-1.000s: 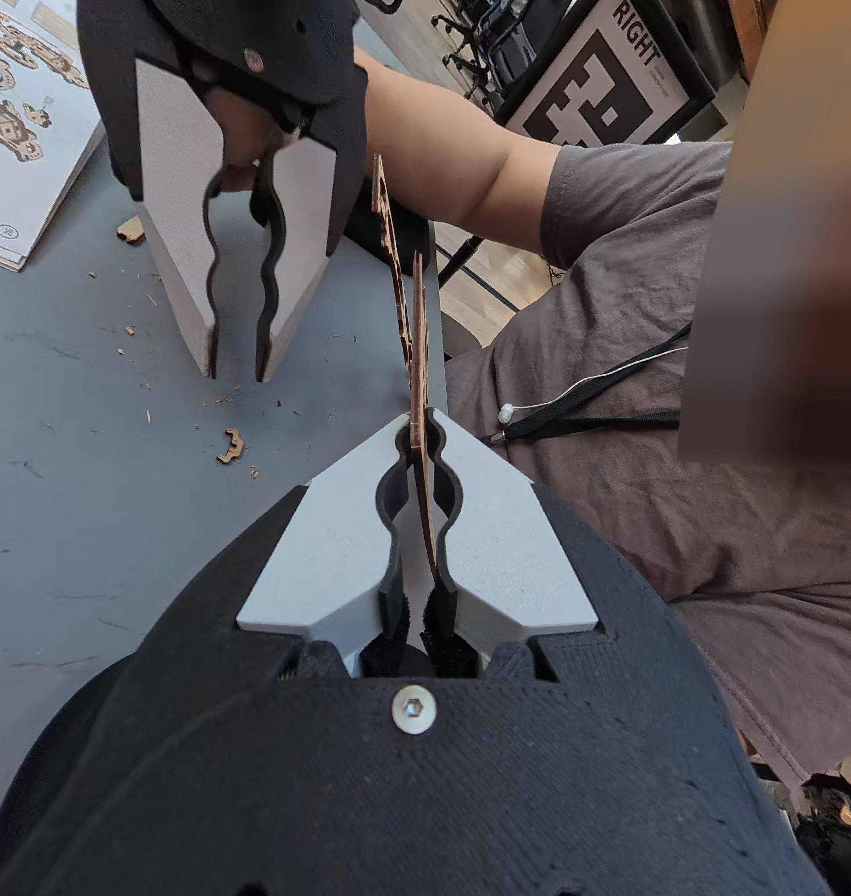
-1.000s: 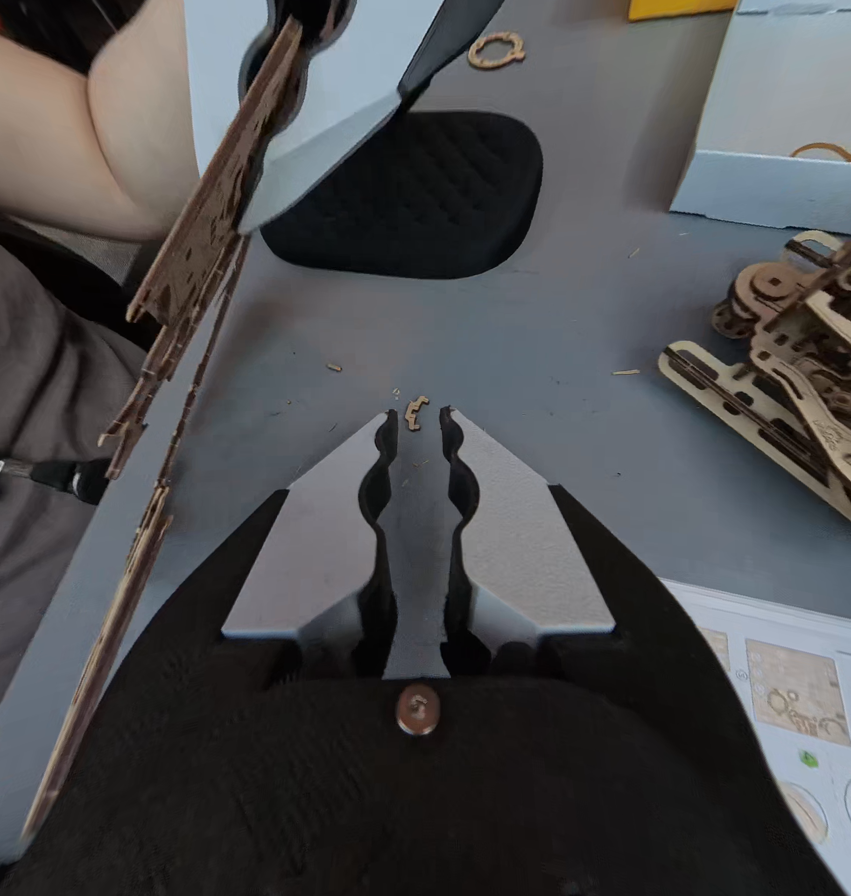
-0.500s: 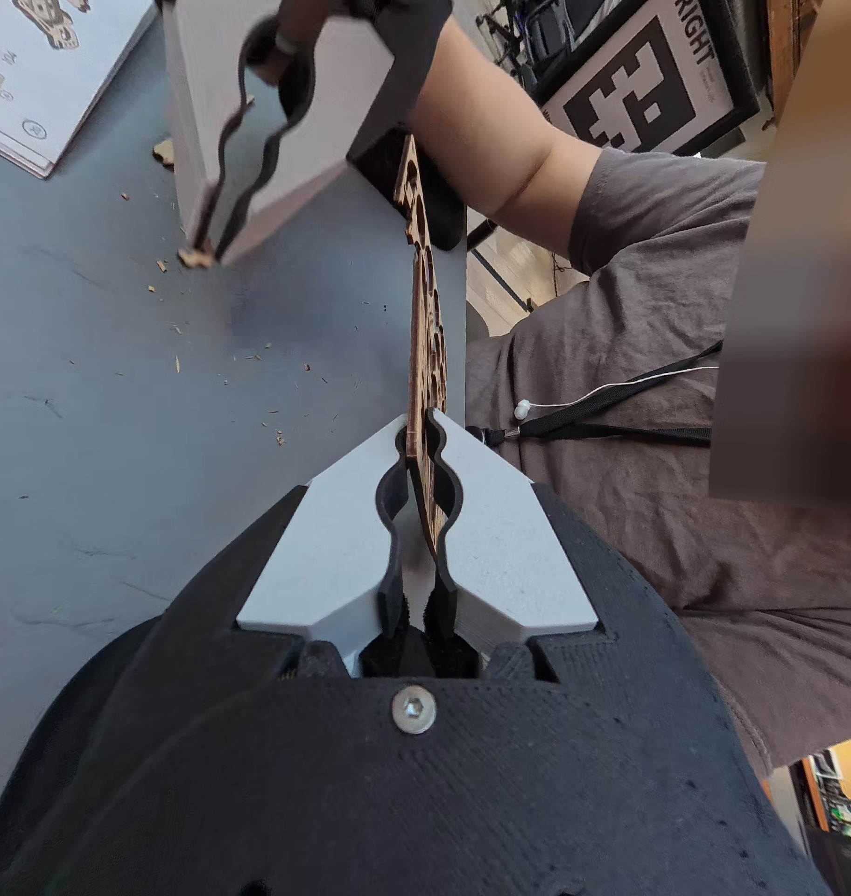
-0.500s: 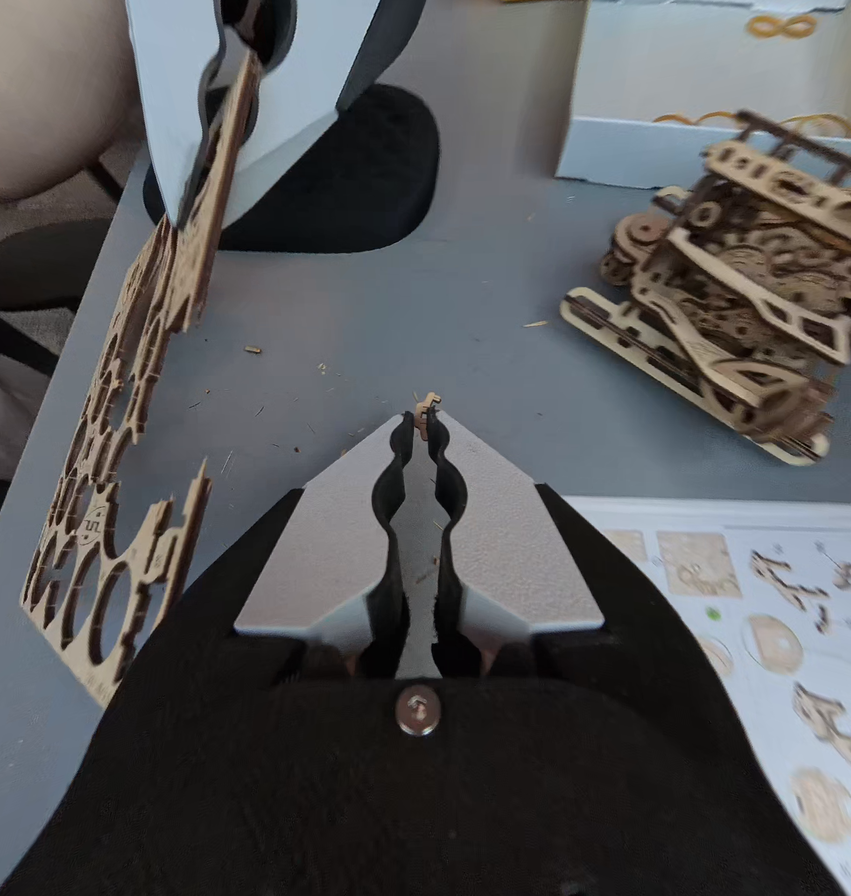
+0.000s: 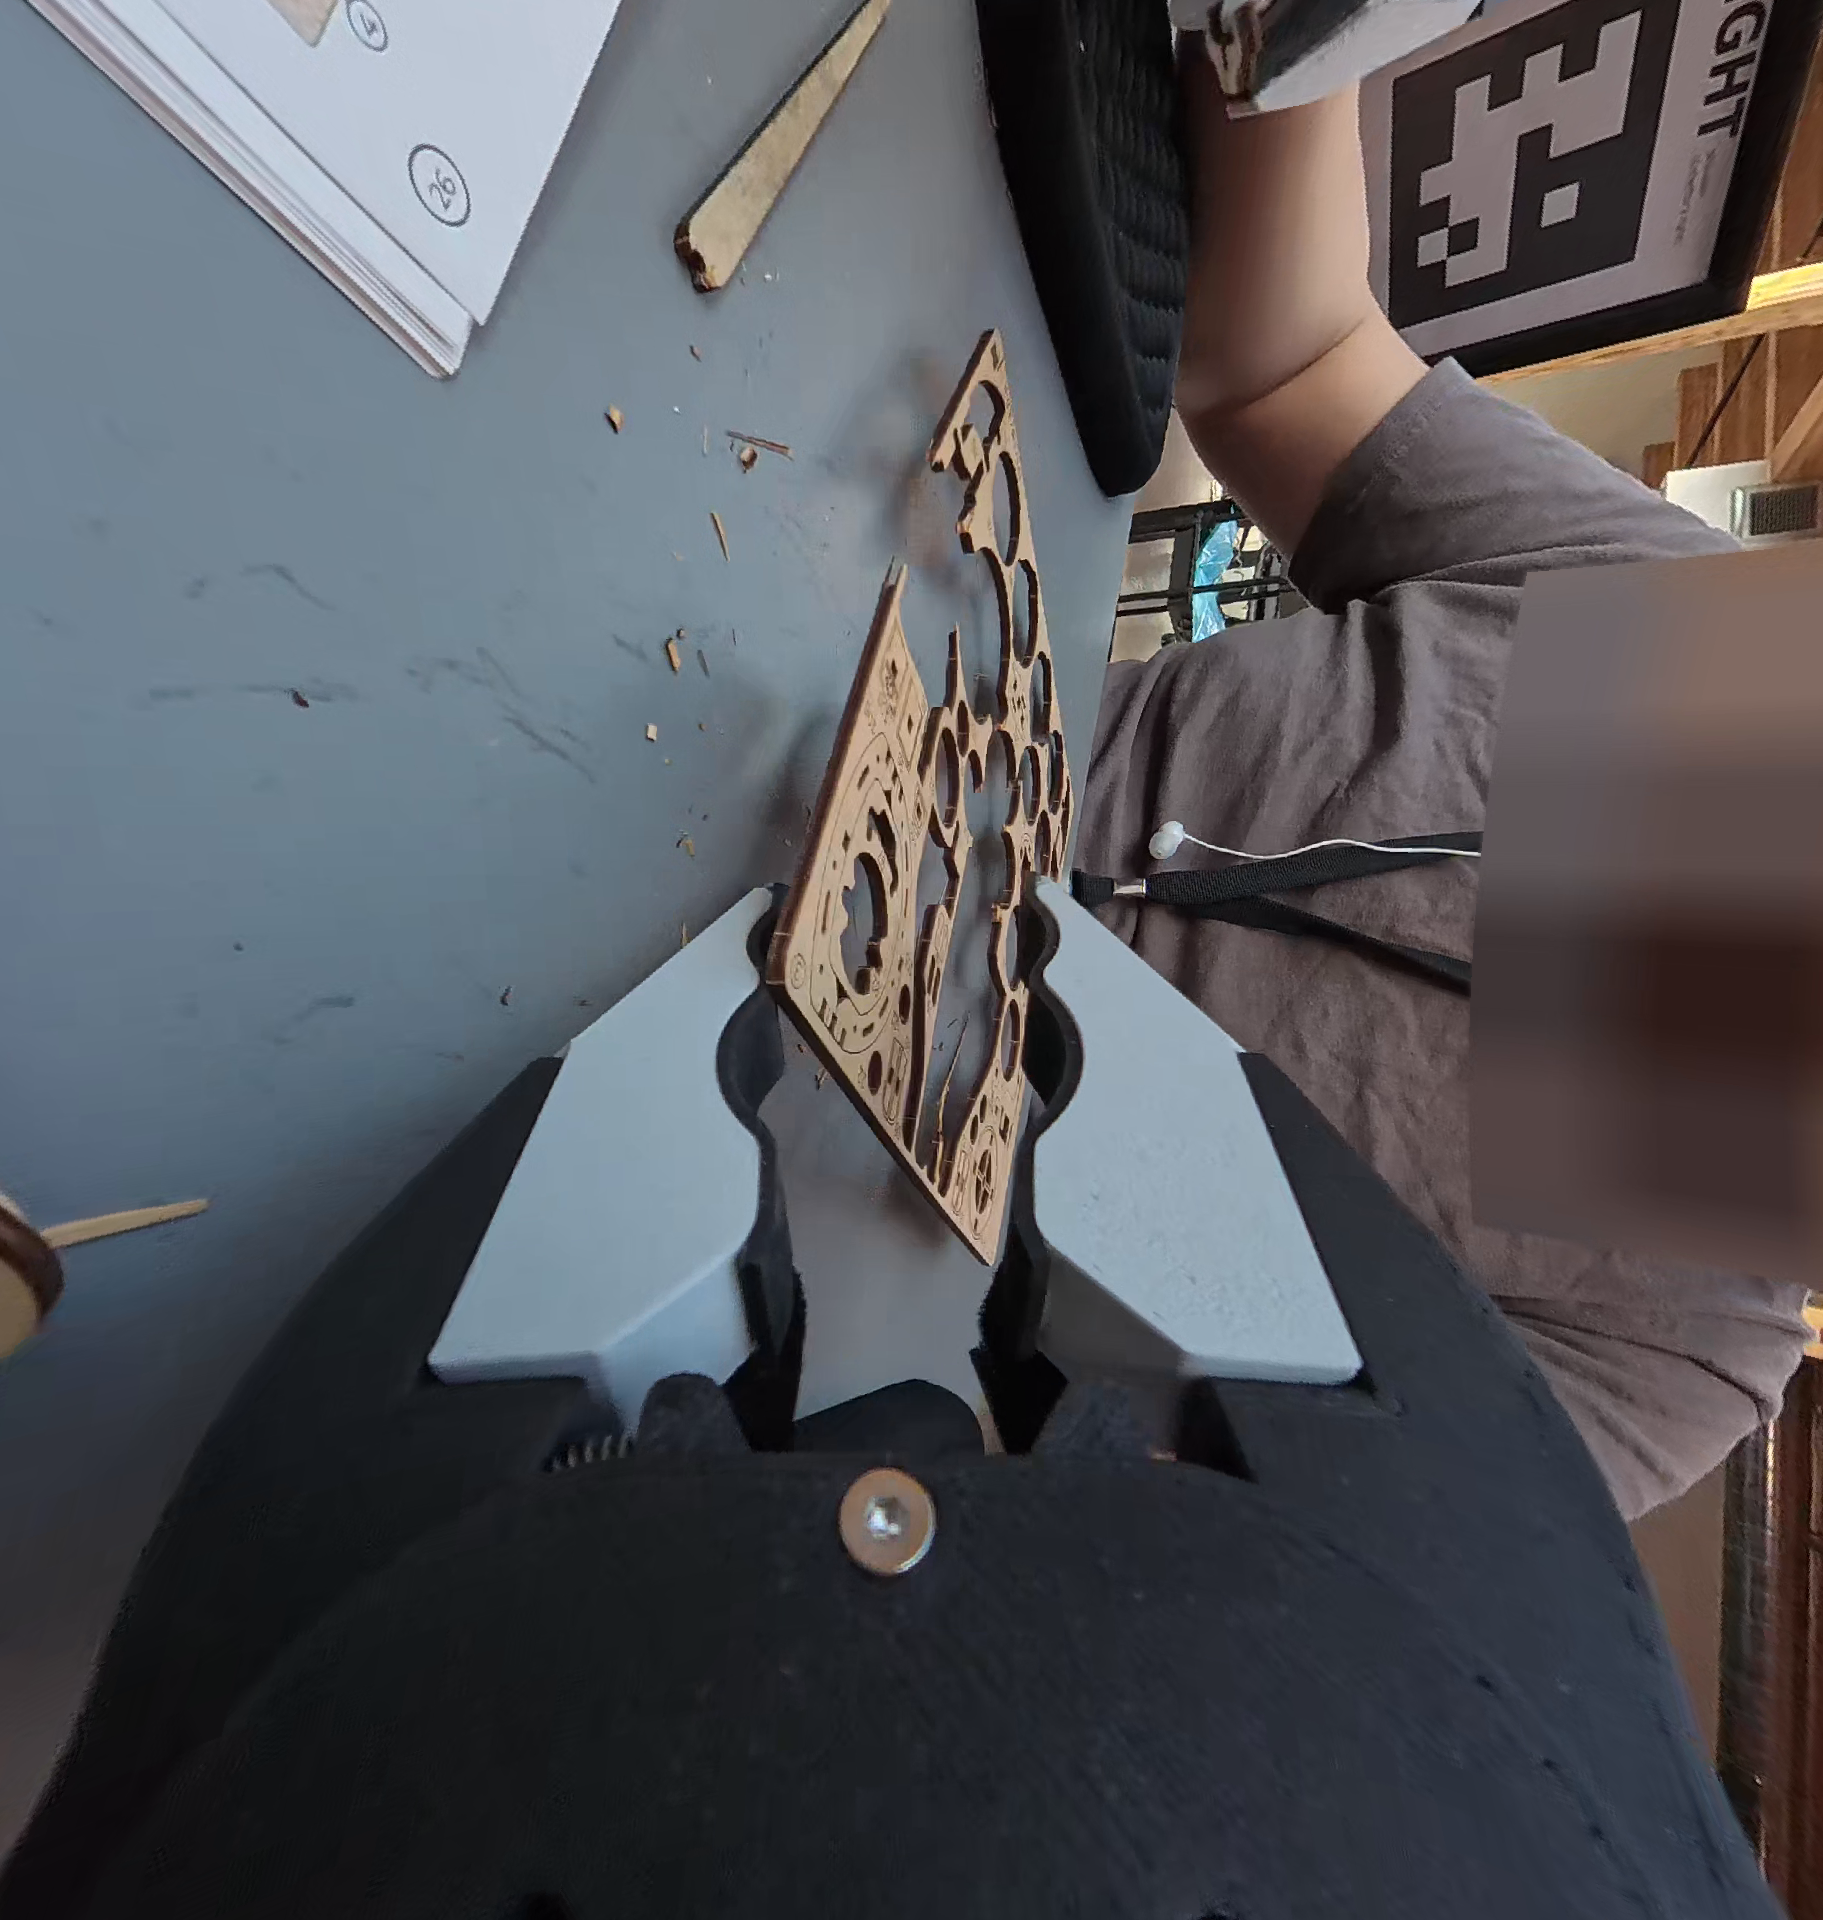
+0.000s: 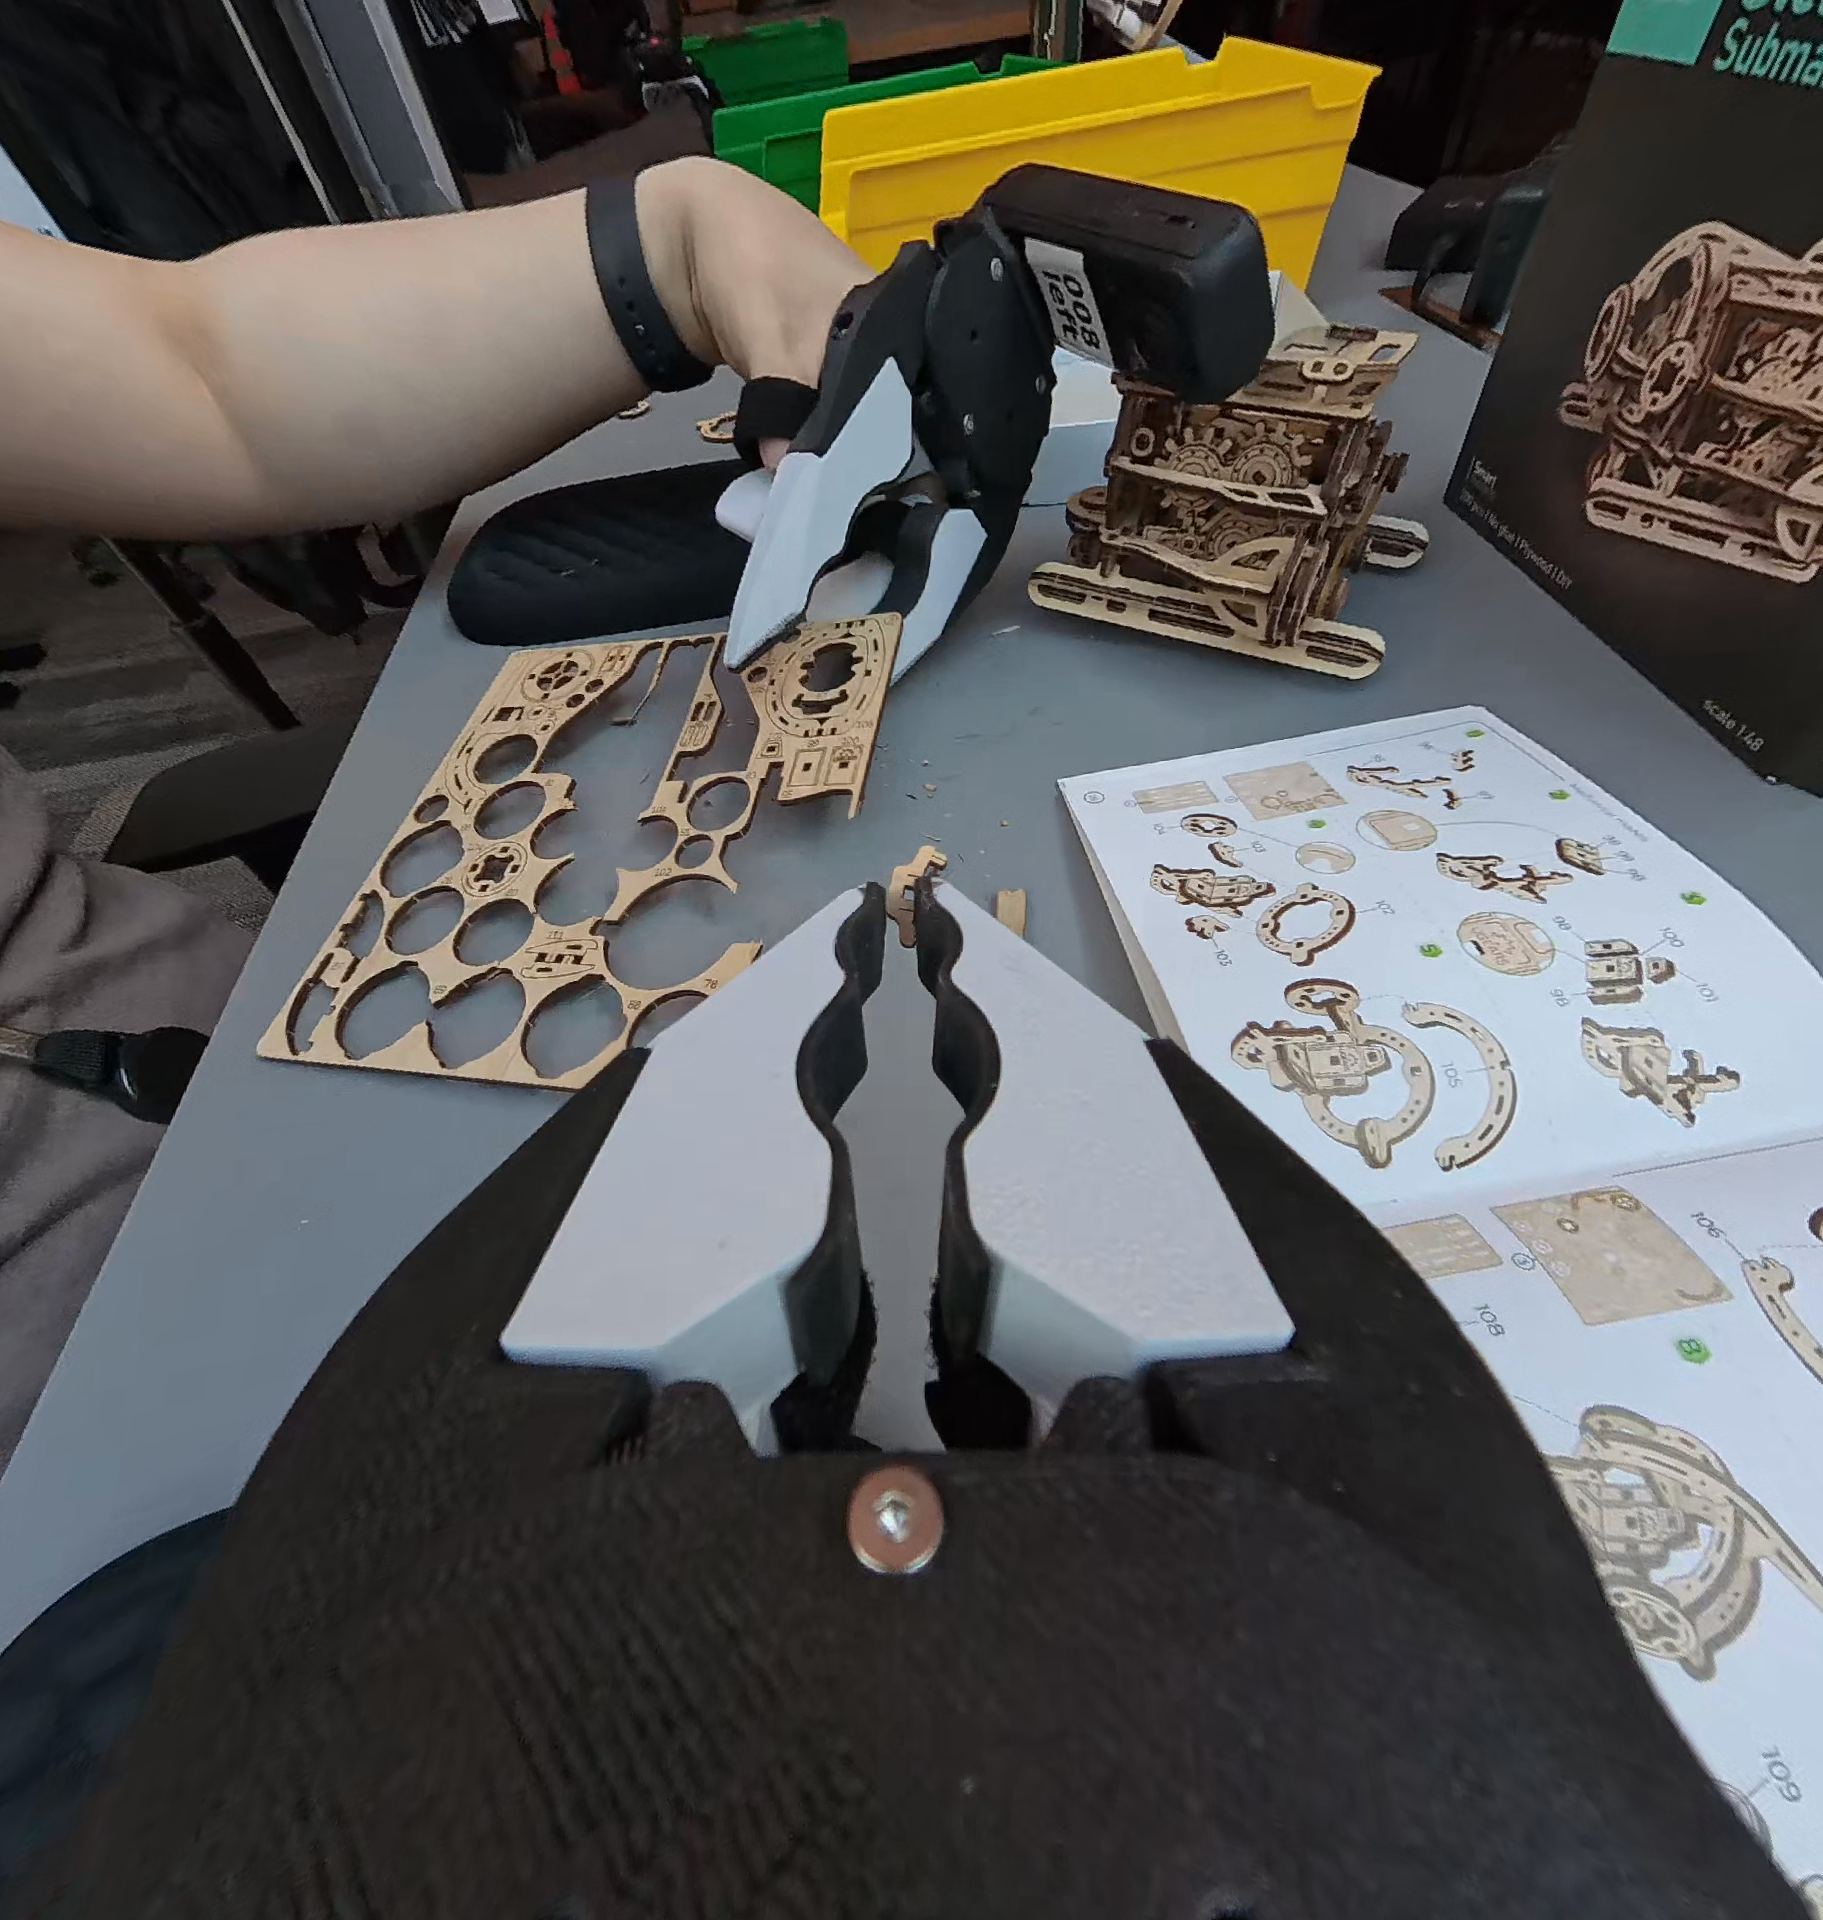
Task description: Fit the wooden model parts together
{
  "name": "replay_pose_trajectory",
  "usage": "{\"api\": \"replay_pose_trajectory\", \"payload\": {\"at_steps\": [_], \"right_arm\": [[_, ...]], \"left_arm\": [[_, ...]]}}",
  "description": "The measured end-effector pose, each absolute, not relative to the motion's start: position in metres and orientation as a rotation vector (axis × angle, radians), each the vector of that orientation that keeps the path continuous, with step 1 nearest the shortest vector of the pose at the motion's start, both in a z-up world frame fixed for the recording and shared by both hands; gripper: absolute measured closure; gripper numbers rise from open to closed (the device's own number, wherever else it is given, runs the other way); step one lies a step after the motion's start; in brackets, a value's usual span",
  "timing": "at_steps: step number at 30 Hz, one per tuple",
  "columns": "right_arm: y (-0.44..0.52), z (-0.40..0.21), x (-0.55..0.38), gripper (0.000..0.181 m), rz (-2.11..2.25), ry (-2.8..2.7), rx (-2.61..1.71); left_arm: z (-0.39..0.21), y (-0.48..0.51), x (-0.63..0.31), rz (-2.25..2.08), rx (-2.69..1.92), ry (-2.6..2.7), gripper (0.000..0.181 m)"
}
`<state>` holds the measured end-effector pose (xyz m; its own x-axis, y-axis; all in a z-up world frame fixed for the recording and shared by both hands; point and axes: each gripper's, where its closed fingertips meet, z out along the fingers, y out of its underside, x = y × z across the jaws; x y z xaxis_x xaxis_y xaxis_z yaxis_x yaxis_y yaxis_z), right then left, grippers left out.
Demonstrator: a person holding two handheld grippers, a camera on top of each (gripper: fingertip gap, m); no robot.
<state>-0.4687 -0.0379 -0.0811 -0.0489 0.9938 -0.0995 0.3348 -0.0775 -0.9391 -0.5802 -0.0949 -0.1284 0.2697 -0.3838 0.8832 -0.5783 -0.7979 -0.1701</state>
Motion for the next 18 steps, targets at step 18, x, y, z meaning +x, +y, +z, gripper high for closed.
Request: {"api": "replay_pose_trajectory", "payload": {"at_steps": [18], "right_arm": [[-0.061, -0.083, -0.472, 0.177, 0.993, -1.615, -1.312]], "left_arm": [[-0.097, -0.074, -0.618, 0.876, 3.338, -1.299, 0.121]]}}
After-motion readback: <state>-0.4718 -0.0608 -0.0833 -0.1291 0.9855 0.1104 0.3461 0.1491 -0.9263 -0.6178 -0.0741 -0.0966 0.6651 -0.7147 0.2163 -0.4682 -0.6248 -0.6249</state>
